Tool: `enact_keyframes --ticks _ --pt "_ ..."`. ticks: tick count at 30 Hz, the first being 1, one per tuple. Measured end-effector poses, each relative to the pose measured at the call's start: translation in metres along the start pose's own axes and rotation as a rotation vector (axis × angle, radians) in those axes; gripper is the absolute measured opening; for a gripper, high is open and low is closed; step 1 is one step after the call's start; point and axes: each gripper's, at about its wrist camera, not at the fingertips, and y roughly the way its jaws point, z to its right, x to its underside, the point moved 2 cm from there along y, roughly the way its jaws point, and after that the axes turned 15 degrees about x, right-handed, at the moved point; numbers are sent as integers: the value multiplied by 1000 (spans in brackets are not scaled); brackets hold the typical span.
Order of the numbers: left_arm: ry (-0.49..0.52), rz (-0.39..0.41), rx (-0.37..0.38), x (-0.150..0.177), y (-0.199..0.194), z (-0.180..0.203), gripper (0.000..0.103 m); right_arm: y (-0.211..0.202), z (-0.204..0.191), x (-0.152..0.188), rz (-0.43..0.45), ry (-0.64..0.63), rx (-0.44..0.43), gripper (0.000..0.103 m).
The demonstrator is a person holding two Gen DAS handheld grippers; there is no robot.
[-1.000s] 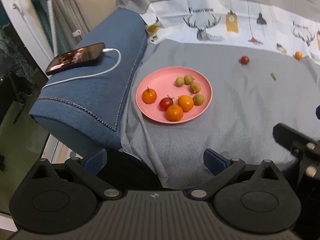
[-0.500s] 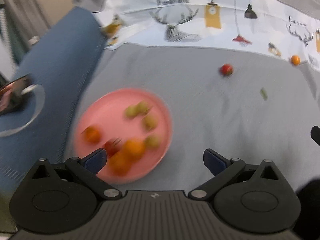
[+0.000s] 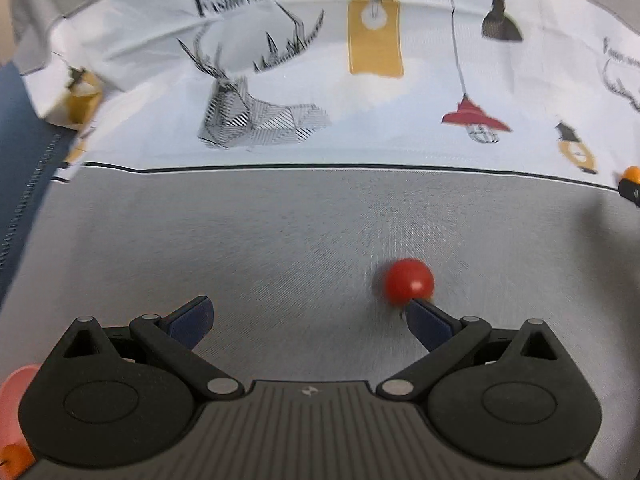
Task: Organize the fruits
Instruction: 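Move the right tool toward the orange kumquat while the left tool approaches the red cherry tomato, then close the right gripper on the kumquat while the left gripper grasps the cherry tomato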
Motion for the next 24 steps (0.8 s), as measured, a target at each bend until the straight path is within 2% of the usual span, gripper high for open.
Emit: enact_keyframes --ticks 2,3,6,10,14,17,18,19,20,21,22,24 --pt "-14 -19 13 -1 17 -2 103 30 -3 3 -54 -18 21 102" --pt "-25 -31 6 0 24 -3 103 34 0 6 6 8 5 102" --pt "-91 13 42 3 25 -13 103 35 -2 8 31 -3 6 102" --pt "-80 17 34 -2 26 -11 103 34 -5 7 33 0 3 102" --pt "-64 -5 85 -12 30 -7 103 39 -3 5 33 0 3 102" --pt "-61 14 90 -18 31 -2 101 36 -2 6 34 -1 5 102" --pt "-69 24 95 -19 30 -2 91 36 -2 6 34 -3 7 102" --pt "-78 35 107 -21 28 -1 83 35 -3 6 36 -5 9 97" --pt "-67 51 106 -22 24 1 58 32 -3 5 47 -5 9 70" --pt "-49 57 110 -22 22 3 33 27 -3 5 65 -3 -13 50" --pt "-35 42 114 -22 20 5 32 23 -5 5 67 -8 -14 39" --pt "-51 34 116 -18 15 5 32 15 -7 5 45 -8 -18 39"
